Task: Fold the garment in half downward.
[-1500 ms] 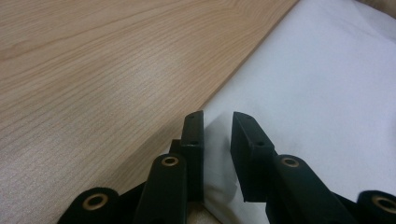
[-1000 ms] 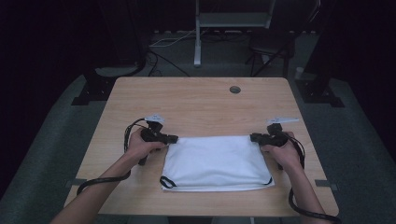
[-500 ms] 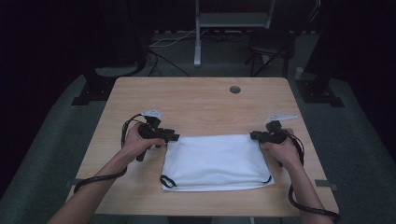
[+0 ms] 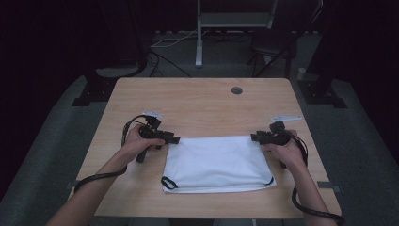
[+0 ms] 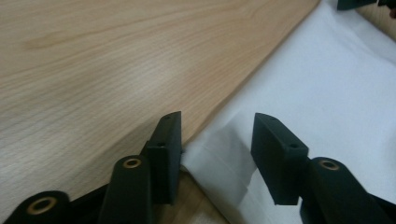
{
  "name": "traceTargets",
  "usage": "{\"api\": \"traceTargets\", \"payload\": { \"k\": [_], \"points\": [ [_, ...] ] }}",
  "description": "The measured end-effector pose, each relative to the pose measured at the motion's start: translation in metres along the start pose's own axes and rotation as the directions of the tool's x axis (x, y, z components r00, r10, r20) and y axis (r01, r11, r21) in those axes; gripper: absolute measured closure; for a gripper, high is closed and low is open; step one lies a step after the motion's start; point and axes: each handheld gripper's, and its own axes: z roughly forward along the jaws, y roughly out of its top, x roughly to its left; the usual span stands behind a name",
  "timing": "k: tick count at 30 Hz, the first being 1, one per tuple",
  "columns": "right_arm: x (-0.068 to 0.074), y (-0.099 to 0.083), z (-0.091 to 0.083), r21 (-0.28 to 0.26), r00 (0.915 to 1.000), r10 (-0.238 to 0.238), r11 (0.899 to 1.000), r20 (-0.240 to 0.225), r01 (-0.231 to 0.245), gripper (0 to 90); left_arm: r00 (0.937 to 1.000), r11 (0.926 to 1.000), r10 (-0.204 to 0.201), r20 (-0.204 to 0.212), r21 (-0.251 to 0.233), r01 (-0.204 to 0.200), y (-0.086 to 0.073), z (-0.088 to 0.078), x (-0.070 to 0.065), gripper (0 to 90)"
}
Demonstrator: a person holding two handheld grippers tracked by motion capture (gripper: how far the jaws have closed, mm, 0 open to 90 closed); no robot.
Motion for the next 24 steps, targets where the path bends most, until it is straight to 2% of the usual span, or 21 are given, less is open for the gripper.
{"api": "traceTargets", "payload": {
  "k": [2, 4, 7, 11, 16, 18, 24],
  "points": [
    [0.0, -0.001, 0.001, 0.009, 1.0, -0.006, 1.0, -0.007, 0.006, 64.8, 0.9999, 1.0, 0.001, 0.015, 0.001, -0.001, -0.001, 0.001, 0.0, 62.7],
    [0.001, -0.002, 0.002, 0.008, 0.9997, -0.013, 1.0, -0.022, 0.013, 71.3, 0.9993, 0.9998, 0.016, 0.033, 0.008, -0.016, -0.003, 0.003, -0.002, 73.6],
    [0.004, -0.003, 0.004, 0.011, 0.9986, -0.038, 0.999, -0.036, 0.039, 81.2, 0.9995, 0.9999, 0.011, 0.031, -0.002, -0.011, -0.004, 0.005, -0.006, 83.4],
    [0.006, 0.0, 0.006, 0.016, 0.9978, -0.048, 0.999, -0.045, 0.049, 83.9, 0.9998, 0.9997, 0.022, 0.001, -0.009, -0.022, -0.002, 0.002, -0.005, 86.0],
    [0.004, 0.005, 0.01, -0.009, 0.9989, -0.029, 1.0, -0.036, 0.028, 84.4, 0.9989, 0.9978, 0.013, -0.046, -0.064, -0.016, 0.004, -0.007, 0.004, 86.2],
    [0.003, 0.007, 0.013, -0.018, 0.999, -0.025, 1.0, -0.037, 0.024, 84.4, 0.998, 0.9975, 0.013, -0.061, -0.069, -0.018, 0.007, -0.009, 0.008, 86.1],
    [0.002, 0.022, 0.023, -0.032, 0.9997, -0.019, 0.999, -0.017, 0.018, 84.3, 0.9958, 0.9947, -0.021, -0.09, -0.102, 0.012, 0.011, -0.011, 0.021, 85.9]
  ]
}}
